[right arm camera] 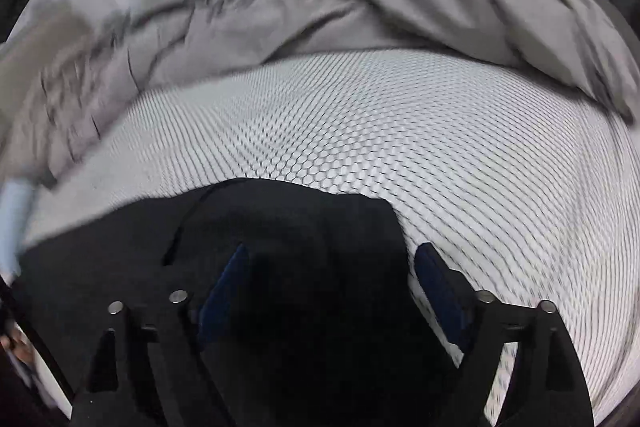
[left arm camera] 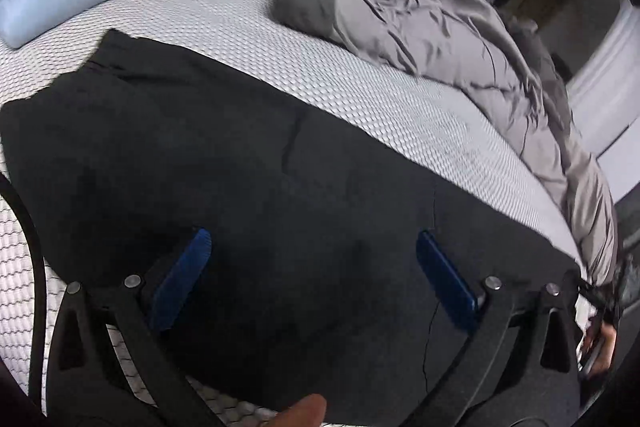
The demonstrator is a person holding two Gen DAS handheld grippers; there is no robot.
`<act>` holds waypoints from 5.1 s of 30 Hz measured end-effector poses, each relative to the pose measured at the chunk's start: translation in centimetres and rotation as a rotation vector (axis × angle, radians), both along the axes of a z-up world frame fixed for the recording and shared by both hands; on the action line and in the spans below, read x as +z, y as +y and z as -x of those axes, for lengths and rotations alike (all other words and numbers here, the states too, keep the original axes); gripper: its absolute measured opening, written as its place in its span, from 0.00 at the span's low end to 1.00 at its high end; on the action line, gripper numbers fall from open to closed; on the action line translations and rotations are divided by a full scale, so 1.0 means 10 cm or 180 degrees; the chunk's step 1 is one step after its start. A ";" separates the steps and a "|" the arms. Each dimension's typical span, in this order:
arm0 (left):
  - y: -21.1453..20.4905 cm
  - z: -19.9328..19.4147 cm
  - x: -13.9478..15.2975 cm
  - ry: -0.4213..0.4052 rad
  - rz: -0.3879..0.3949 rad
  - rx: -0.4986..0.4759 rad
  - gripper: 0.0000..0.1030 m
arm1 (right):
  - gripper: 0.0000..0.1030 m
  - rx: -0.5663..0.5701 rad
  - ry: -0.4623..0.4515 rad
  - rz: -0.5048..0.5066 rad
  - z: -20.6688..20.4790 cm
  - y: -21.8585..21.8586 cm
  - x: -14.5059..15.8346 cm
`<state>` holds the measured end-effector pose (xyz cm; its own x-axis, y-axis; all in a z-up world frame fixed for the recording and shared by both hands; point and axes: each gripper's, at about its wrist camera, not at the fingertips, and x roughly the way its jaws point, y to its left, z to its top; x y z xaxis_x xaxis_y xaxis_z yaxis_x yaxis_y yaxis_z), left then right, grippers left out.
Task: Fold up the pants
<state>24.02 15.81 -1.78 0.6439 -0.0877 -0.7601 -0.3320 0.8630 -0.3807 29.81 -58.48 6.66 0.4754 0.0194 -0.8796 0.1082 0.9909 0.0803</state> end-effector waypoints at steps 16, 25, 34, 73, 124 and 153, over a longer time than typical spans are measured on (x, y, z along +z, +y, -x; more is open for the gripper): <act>0.20 -0.08 -0.04 -0.0107 0.0183 0.0156 0.99 | 0.35 -0.0174 -0.0286 -0.0182 -0.10 -0.10 0.20; 0.05 -0.10 -0.03 -0.0107 0.0089 -0.0030 0.99 | 0.84 -0.0081 -0.0142 -0.0220 -0.12 0.01 -0.16; 0.02 -0.11 -0.05 -0.0072 -0.0031 -0.0096 0.99 | 0.35 0.0017 -0.0207 0.0174 -0.20 0.25 -0.16; -1.31 -0.07 -0.34 0.0374 -0.0994 -0.1717 0.99 | 0.92 0.0397 0.0052 0.1342 1.15 0.73 -0.35; -0.89 -0.65 -0.23 0.0495 -0.0901 -0.1367 0.99 | 0.89 0.0326 -0.0096 0.0808 0.31 0.81 -0.36; -1.18 -0.47 0.11 -0.0065 -0.0577 -0.1403 0.99 | 0.90 0.0805 -0.0244 0.0503 0.46 1.27 -0.09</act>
